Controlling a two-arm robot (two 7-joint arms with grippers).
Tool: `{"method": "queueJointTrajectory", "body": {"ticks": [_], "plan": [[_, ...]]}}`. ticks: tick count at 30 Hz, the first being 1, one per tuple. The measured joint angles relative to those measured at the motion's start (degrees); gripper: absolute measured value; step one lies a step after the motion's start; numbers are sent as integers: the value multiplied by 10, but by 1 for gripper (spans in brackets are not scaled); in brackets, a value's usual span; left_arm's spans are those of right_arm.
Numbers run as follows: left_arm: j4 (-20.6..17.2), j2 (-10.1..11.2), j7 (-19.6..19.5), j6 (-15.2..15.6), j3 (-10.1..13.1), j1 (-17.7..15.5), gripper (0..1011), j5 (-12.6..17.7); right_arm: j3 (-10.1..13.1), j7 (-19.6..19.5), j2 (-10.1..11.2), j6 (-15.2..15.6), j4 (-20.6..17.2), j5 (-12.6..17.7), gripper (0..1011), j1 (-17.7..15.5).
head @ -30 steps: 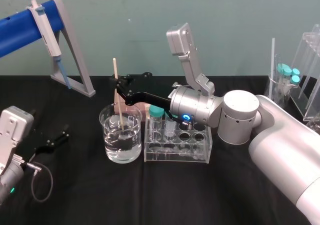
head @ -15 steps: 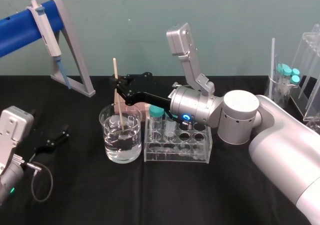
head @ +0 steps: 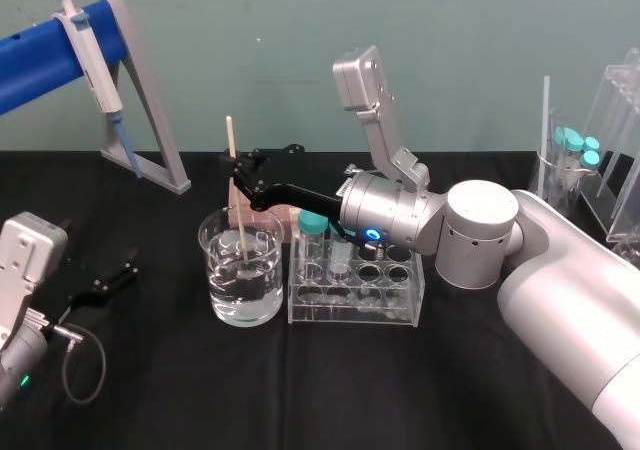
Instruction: Hold the thermometer with one hand and immerse one end into the beaker, then reinsert it into the test tube rack.
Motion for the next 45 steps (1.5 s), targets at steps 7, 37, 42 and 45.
{"method": "queueJointTrajectory", "body": {"ticks": [7,37,42,45], "plan": [[0,0,0,0,0,0,1004,0,0,0,0,0,0,0,47,0],[0,0,0,0,0,0,1004,0,0,0,0,0,0,0,47,0],[0,0,0,0,0,0,1004,0,0,0,0,0,0,0,48,0],[0,0,0,0,0,0,1004,0,0,0,0,0,0,0,47,0]]}}
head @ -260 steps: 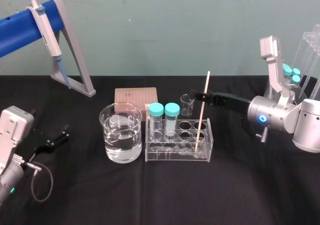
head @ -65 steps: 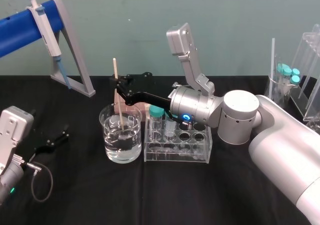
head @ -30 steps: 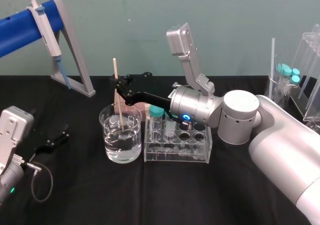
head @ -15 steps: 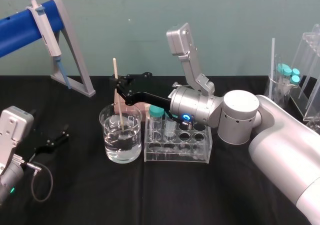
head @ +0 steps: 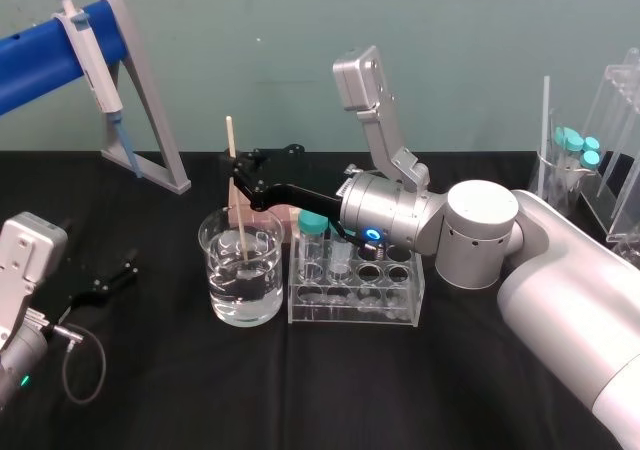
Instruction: Hold the thermometer with one hand and immerse one end into the beaker, then reinsert it into the test tube rack.
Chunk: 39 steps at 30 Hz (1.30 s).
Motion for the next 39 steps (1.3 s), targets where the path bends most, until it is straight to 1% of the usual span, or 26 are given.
{"method": "queueJointTrajectory", "body": {"ticks": [30,32,35,36,37,39], "plan": [[0,0,0,0,0,0,1004,0,1,1,0,0,-1,-2,48,0],[0,0,0,0,0,0,1004,0,2,4,1,-1,-6,-3,47,-1],[0,0,0,0,0,0,1004,0,8,12,5,0,-23,-3,47,-5],[0,0,0,0,0,0,1004,0,11,14,8,4,-34,-3,48,-6],[0,0,0,0,0,0,1004,0,11,14,8,4,-34,-3,48,-6],[0,0,0,0,0,0,1004,0,15,16,15,12,-56,-5,47,-8]]}}
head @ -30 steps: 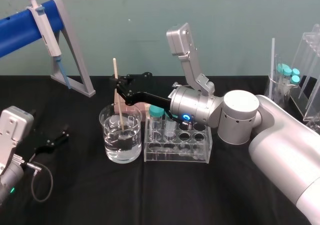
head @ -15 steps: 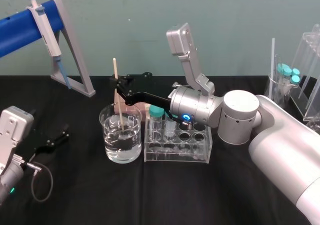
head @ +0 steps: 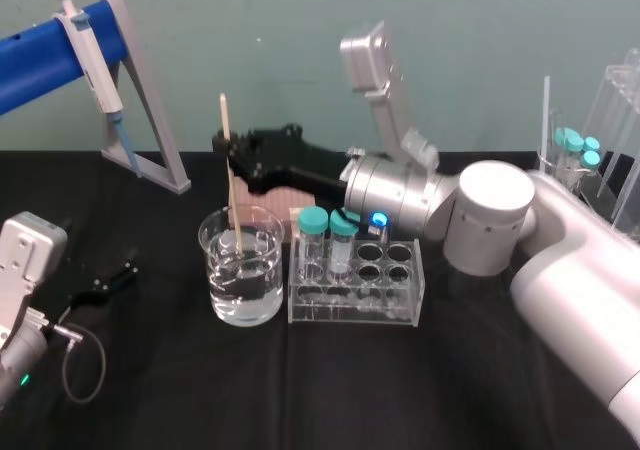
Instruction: Hold the thermometer with one hand and immerse one end into the beaker, then reinsert it into the test tube rack.
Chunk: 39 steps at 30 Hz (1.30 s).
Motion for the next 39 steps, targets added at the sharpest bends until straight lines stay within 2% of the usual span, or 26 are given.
{"method": "queueJointTrajectory", "body": {"ticks": [3,12,18,19,20,25,26,30,35,39], "plan": [[0,0,0,0,0,0,1004,0,9,-1,14,13,-44,-4,48,-1],[0,0,0,0,0,0,1004,0,44,-8,48,22,-127,11,48,-5],[0,0,0,0,0,0,1004,0,81,-27,89,34,-181,33,47,-22],[0,0,0,0,0,0,1004,0,91,-33,101,36,-194,37,47,-28],[0,0,0,0,0,0,1004,0,91,-33,101,36,-194,37,47,-28],[0,0,0,0,0,0,1004,0,125,-52,144,35,-225,47,47,-54],[0,0,0,0,0,0,1004,0,125,-52,144,35,-225,47,48,-54],[0,0,0,0,0,0,1004,0,146,-63,172,31,-231,48,47,-74],[0,0,0,0,0,0,1004,0,160,-70,190,33,-231,48,47,-94],[0,0,0,0,0,0,1004,0,165,-73,195,39,-228,52,47,-109]]}}
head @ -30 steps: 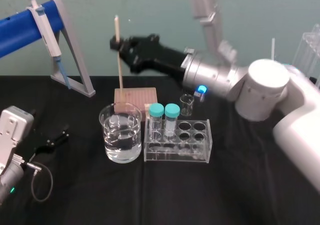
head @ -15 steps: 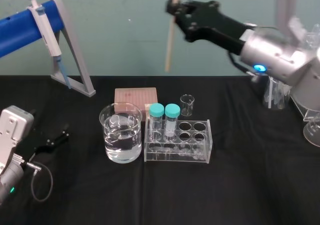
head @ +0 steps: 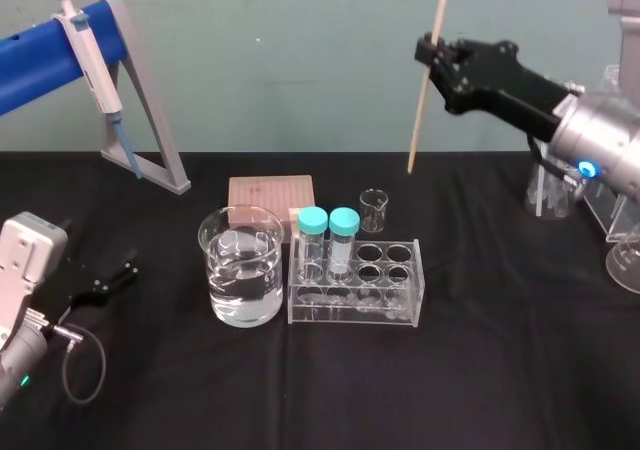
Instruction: Hold the thermometer with one hand and immerse one end into the beaker, then reinsert it into the test tube rack.
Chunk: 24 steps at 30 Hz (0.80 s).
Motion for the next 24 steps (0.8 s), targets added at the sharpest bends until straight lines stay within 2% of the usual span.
{"method": "queueJointTrajectory", "body": {"ticks": [4,14,24], "plan": [[0,0,0,0,0,0,1004,0,0,0,1,5,8,5,47,-16],[0,0,0,0,0,0,1004,0,-9,13,2,6,35,7,47,-30],[0,0,0,0,0,0,1004,0,-11,24,-6,-18,69,-3,47,-31]]}}
